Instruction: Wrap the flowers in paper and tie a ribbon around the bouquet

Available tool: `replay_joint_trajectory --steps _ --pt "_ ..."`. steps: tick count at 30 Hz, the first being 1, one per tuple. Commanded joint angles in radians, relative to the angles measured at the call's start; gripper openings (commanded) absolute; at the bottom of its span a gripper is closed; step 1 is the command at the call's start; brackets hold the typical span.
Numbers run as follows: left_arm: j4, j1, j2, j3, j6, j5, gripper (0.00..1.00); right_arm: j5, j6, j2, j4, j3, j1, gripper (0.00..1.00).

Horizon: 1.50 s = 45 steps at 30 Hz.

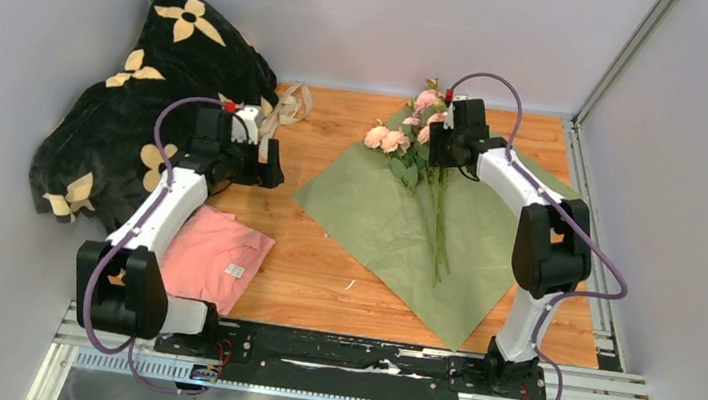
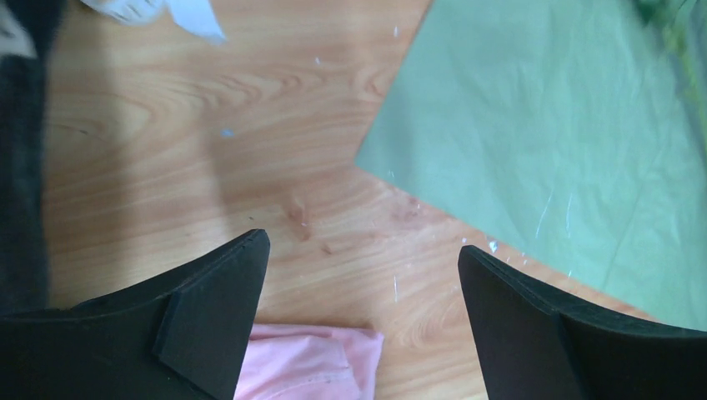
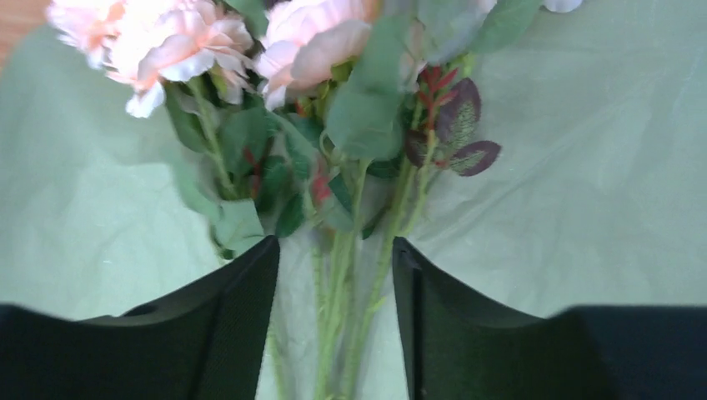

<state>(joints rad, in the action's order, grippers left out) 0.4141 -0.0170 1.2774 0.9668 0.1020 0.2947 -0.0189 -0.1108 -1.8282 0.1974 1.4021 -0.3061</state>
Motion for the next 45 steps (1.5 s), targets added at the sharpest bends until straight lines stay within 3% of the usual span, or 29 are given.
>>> replay_joint_trajectory --steps 1,7,9,12,17,22,29,33,35,36,45 --pt "0.082 -0.035 0.078 0.031 -0.067 -0.020 0.94 0.072 0.072 -0.002 0.239 0.126 0.005 0.60" --pt "0.037 -0.035 0.082 -0.002 -0.067 -0.027 0.95 0.116 0.234 0.214 0.265 -0.049 -0.273 0.63" --pt "0.038 -0.035 0.071 -0.002 -0.072 -0.024 0.95 0.147 0.262 0.256 0.291 -0.123 -0.441 0.63" --pt "0.030 -0.035 0.043 -0.011 -0.080 -0.024 0.95 0.206 0.204 0.256 0.317 -0.208 -0.611 0.64" --pt "0.021 -0.035 0.018 -0.026 -0.085 -0.001 0.95 0.341 0.055 0.129 0.445 -0.245 -0.781 0.64" --pt "0.024 -0.036 0.010 -0.029 -0.083 0.007 0.95 0.498 -0.065 -0.016 0.573 -0.244 -0.840 0.63" --pt "0.023 -0.035 0.005 -0.030 -0.082 0.008 0.95 0.629 -0.121 -0.062 0.610 -0.232 -0.867 0.57" --pt "0.024 -0.035 0.002 -0.030 -0.084 0.007 0.95 0.658 -0.102 -0.086 0.582 -0.238 -0.867 0.33" --pt "0.024 -0.036 -0.001 -0.030 -0.090 0.010 0.94 0.657 -0.091 -0.103 0.564 -0.230 -0.867 0.08" --pt "0.024 -0.035 -0.003 -0.027 -0.097 0.014 0.94 0.653 -0.083 -0.108 0.555 -0.222 -0.867 0.01" --pt "0.119 -0.030 0.031 0.095 -0.174 0.052 0.94 0.482 0.165 -0.152 0.294 -0.077 -0.929 0.00"
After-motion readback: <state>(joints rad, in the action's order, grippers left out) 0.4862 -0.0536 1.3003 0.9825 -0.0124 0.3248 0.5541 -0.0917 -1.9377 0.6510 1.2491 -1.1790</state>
